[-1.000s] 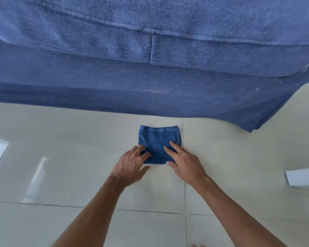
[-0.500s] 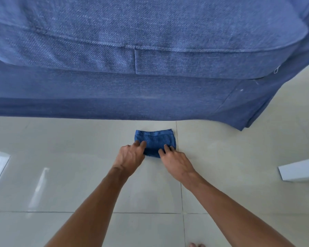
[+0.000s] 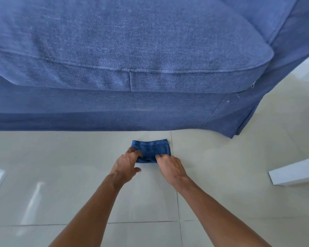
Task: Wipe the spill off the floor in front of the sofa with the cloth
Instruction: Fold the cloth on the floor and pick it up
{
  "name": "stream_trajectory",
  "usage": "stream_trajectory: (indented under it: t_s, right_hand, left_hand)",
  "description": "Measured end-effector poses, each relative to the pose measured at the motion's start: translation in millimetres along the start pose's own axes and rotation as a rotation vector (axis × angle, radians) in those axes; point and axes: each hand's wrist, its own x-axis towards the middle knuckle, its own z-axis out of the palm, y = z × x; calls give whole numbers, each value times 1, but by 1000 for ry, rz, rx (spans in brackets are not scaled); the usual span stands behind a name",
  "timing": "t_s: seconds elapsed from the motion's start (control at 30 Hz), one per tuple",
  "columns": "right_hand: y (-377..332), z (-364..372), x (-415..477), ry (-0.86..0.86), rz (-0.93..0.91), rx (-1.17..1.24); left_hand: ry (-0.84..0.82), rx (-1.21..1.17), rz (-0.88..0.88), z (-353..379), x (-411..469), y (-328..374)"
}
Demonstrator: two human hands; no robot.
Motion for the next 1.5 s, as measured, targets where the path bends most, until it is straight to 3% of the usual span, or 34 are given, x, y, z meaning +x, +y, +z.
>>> stream_trajectory:
  t_s: [0.27, 0.6, 1.07, 1.17, 1.27, 1.5]
  right_hand:
    - [17, -45, -5, 129, 37, 80]
    - [54, -180, -88, 233, 107, 58]
    - [153, -386, -346, 379, 498, 17]
    - [175, -408, -414, 394, 584, -81]
    - [190, -426, -490, 478, 666, -26]
    - [228, -442, -631, 464, 941, -127]
  left_hand:
    - [161, 306, -11, -29, -4, 40]
    - [312, 74, 153, -104, -25, 144]
    - [296, -137, 659, -190, -114, 432]
    - [255, -159, 795, -187, -144, 500]
    - [172, -195, 909, -171, -175, 562]
    - [61, -245, 1135, -118, -244, 680]
